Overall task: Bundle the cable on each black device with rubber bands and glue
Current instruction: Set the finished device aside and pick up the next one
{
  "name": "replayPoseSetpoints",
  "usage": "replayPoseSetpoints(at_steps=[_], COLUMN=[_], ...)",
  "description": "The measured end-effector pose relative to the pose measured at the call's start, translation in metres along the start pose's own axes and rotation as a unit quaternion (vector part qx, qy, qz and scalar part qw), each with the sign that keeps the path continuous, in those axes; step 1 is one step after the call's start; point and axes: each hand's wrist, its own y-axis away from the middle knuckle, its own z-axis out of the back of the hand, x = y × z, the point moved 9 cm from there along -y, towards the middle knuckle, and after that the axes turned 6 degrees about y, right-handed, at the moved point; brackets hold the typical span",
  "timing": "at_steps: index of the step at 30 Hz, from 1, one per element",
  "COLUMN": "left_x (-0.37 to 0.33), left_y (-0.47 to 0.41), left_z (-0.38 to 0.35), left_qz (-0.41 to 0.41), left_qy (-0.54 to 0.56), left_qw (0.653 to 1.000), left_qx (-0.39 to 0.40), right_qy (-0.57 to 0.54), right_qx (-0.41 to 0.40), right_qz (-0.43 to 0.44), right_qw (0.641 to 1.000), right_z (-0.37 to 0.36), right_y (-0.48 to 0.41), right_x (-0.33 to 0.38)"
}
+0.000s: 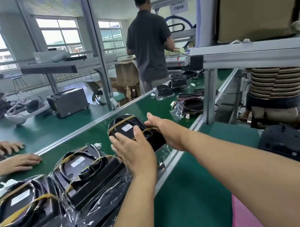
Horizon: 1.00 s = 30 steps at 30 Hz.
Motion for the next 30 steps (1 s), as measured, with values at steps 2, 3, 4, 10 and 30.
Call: replayPoseSetpoints(at_steps=[2, 3, 4, 10, 30], left_x=[0.011, 0.017, 0.022, 0.033, -0.077], left_y=[-0.004, -0.005, -0.005, -0.008, 0.099], left_z=[-0.001, -0.001, -0.001, -0.007, -0.133], left_qz=[0.031, 0.049, 0.066, 0.093, -0.252], left_qy=[0.008, 0.017, 0.026, -0.049, -0.092], left_qw=[0.999, 0.999, 0.997, 0.994, 0.953], left_qx=[-0.008, -0.011, -0.012, 0.004, 0.144], right_qy=[0.006, 0.012, 0.018, 0.037, 0.167], right_qx=[0.001, 0.002, 0.002, 0.003, -0.506], right_qz=[-0.009, -0.013, -0.014, -0.041, 0.009], right_qw=[1.0, 1.0, 1.0, 0.998, 0.846], right_z=[-0.007, -0.01, -0.014, -0.022, 0.201], right_y=[-0.007, -0.01, -0.012, -0.017, 0.115], right_x=[-0.008, -0.01, -0.012, -0.029, -0.056])
